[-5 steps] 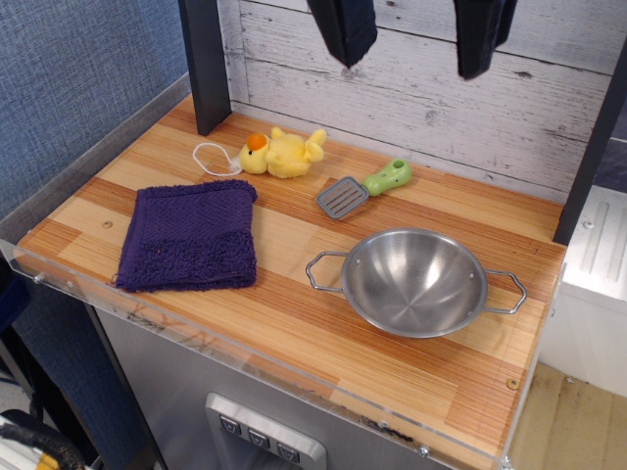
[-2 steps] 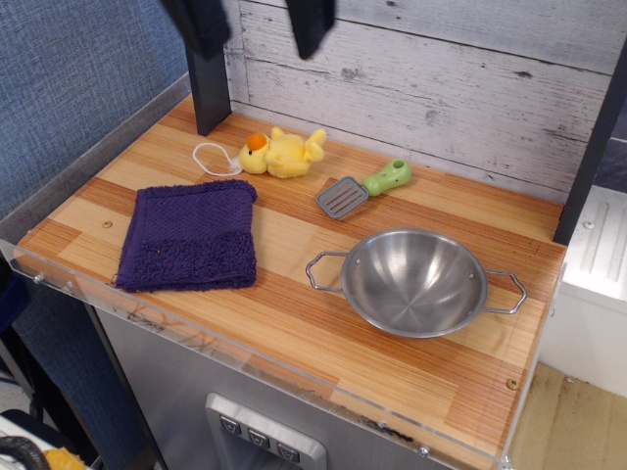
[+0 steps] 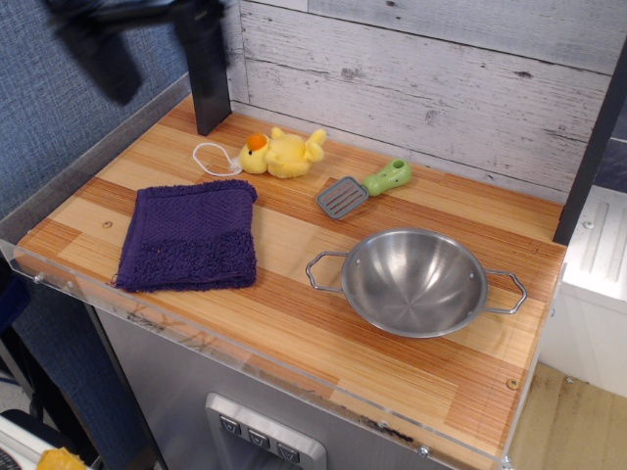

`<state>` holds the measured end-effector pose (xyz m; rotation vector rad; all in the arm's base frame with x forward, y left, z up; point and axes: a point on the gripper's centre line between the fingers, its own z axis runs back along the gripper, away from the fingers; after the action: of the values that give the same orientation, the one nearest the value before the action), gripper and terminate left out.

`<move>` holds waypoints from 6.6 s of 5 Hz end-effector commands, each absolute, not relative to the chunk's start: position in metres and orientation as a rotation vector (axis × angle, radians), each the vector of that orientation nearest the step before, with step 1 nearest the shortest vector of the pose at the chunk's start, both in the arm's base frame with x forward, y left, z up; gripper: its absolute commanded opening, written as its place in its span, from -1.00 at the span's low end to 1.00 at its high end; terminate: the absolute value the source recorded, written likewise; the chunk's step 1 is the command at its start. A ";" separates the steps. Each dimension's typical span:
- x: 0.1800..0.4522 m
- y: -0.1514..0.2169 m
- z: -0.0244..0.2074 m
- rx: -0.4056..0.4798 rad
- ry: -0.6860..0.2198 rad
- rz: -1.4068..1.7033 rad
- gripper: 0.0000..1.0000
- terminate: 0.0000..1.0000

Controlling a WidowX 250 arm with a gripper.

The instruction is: Place the purple towel between the colander and green spatula

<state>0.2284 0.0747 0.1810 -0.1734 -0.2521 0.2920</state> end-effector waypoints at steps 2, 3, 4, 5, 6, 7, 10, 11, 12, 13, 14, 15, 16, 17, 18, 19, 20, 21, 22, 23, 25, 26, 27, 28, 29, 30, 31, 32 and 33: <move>0.234 0.114 0.131 -0.086 -0.219 0.359 1.00 -1.00; 0.242 0.115 0.112 -0.094 -0.191 0.369 1.00 -1.00; 0.247 0.114 0.095 -0.077 -0.177 0.374 1.00 -1.00; 0.251 0.114 0.083 -0.070 -0.166 0.383 1.00 -1.00; 0.253 0.115 0.068 -0.063 -0.148 0.394 1.00 -1.00; 0.255 0.119 0.055 -0.058 -0.128 0.395 1.00 -1.00; 0.272 0.127 0.021 -0.044 -0.111 0.420 1.00 -1.00; 0.281 0.120 0.017 -0.044 -0.122 0.420 1.00 -1.00; 0.285 0.109 0.014 -0.039 -0.131 0.409 1.00 -1.00; 0.289 0.093 0.009 -0.047 -0.113 0.369 1.00 -1.00; 0.298 0.068 0.006 -0.085 -0.100 0.325 1.00 -1.00; 0.308 0.043 0.006 -0.096 -0.105 0.265 1.00 -1.00; 0.313 0.024 0.004 -0.106 -0.099 0.224 1.00 -1.00; 0.316 0.000 0.002 -0.117 -0.089 0.163 1.00 -1.00; 0.315 -0.020 0.001 -0.127 -0.079 0.107 1.00 -1.00; 0.312 -0.038 0.002 -0.129 -0.074 0.046 1.00 -1.00; 0.313 -0.044 0.005 -0.136 -0.080 0.038 1.00 -1.00; 0.314 -0.041 0.010 -0.170 -0.067 0.054 1.00 -1.00; 0.319 -0.037 0.020 -0.190 -0.050 0.069 1.00 -1.00; 0.325 -0.034 0.044 -0.188 -0.101 0.092 1.00 -1.00; 0.331 -0.029 0.104 -0.205 -0.173 0.133 1.00 -1.00; 0.327 -0.025 0.135 -0.210 -0.217 0.149 1.00 -1.00; 0.323 -0.019 0.165 -0.195 -0.278 0.145 1.00 -1.00; 0.318 -0.014 0.188 -0.206 -0.333 0.165 1.00 -1.00; 0.309 -0.014 0.204 -0.200 -0.379 0.195 1.00 -1.00; 0.309 -0.014 0.204 -0.200 -0.379 0.195 1.00 -1.00; 0.309 -0.014 0.204 -0.200 -0.379 0.195 1.00 -1.00; 0.309 -0.014 0.204 -0.200 -0.379 0.195 1.00 -1.00; 0.309 -0.014 0.204 -0.200 -0.379 0.195 1.00 -1.00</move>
<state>0.3207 -0.0146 0.1932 -0.2010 -0.3384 0.1972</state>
